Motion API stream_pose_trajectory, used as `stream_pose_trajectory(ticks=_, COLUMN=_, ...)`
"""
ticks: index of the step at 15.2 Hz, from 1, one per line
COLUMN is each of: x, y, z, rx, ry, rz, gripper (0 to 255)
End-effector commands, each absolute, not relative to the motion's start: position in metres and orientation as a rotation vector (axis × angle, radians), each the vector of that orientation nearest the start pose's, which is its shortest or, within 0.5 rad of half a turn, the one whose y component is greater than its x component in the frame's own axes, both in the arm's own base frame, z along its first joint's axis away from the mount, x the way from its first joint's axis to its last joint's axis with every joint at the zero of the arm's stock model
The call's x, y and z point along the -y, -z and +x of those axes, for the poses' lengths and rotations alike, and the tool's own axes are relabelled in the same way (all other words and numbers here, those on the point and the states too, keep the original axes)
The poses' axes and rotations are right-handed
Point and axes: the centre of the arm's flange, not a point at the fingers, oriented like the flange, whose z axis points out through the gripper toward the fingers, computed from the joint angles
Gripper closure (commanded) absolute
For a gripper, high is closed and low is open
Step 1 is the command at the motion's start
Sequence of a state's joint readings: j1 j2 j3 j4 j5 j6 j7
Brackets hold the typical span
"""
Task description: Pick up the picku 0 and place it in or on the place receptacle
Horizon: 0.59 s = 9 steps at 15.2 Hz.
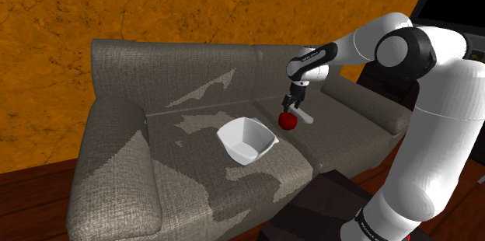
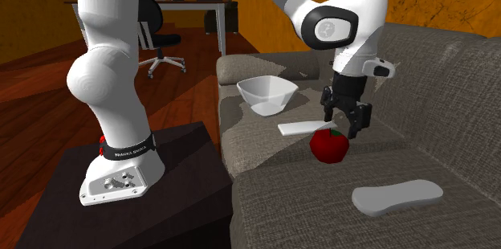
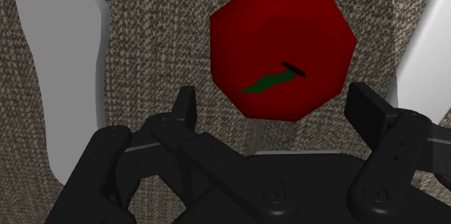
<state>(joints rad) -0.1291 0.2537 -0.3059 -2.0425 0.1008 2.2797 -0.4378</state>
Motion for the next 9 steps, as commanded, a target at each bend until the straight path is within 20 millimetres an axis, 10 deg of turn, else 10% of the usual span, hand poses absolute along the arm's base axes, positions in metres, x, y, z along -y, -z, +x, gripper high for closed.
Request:
stream_pose_trajectory(ticks=1, x=0.2412, y=-0.3233, z=0.5359, rx=-0.085, ry=-0.003, rz=-3.139, gripper=0)
stream_pose_trajectory(ticks=2, x=0.2412, y=-0.3233, z=0.5359, rx=-0.085, ry=-0.003, rz=-3.139, gripper=0)
stream_pose_trajectory(ticks=3, x=0.2412, y=-0.3233, z=0.5359, rx=-0.085, ry=-0.003, rz=-3.139, gripper=255)
stream_pose_trajectory(ticks=9, x=0.2412, y=-0.3233, z=0.5359, rx=-0.085, ry=-0.003, rz=-3.139, gripper=255)
